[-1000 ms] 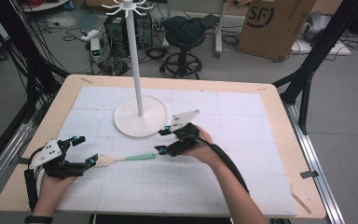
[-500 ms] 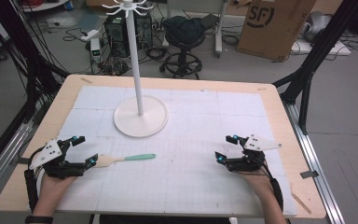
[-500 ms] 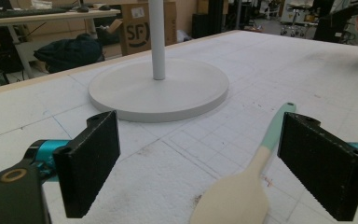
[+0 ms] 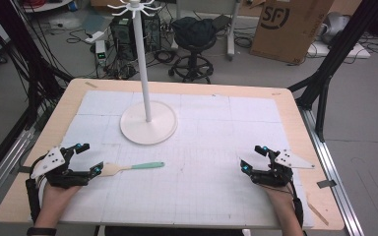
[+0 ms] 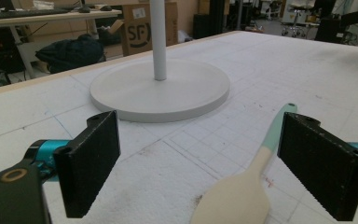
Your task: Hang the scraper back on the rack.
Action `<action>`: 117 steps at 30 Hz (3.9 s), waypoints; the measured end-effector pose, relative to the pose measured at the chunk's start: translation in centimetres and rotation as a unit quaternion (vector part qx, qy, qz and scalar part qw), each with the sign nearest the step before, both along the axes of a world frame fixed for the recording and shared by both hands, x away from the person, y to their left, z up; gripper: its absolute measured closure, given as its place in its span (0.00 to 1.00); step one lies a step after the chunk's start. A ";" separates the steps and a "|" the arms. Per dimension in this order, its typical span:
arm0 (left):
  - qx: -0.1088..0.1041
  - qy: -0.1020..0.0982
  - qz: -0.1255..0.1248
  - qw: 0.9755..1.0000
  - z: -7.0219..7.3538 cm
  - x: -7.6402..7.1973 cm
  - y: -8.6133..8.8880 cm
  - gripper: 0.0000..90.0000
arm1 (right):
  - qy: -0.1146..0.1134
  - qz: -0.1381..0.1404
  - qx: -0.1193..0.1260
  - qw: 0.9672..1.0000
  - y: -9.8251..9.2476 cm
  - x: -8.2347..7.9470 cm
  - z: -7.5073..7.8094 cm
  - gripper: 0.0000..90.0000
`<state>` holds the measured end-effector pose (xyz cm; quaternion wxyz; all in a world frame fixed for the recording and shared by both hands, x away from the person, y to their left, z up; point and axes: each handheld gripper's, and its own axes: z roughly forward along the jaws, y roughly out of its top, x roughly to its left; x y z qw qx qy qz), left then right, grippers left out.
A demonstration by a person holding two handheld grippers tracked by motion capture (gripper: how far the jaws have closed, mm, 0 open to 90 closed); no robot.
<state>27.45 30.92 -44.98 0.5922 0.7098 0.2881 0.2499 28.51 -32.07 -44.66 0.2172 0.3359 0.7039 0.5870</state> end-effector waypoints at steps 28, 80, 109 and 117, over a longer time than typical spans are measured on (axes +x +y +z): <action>0.086 0.055 -0.109 0.989 1.5 1.7 -4.9 0.17 | 0.003 0.012 0.011 1.000 0.0 0.0 -0.2 0.18; 0.171 0.142 -0.141 0.965 1.0 3.3 -7.8 0.90 | 0.002 0.012 0.013 1.000 -0.1 0.1 -0.1 0.20; 0.088 0.066 -0.078 0.991 17.1 3.4 -4.2 0.90 | 0.004 0.012 0.017 1.000 -0.1 0.1 -0.2 0.20; 0.075 0.050 -0.070 0.993 22.4 3.9 -3.0 0.90 | 0.005 0.012 0.017 1.000 -0.1 0.1 -0.2 0.20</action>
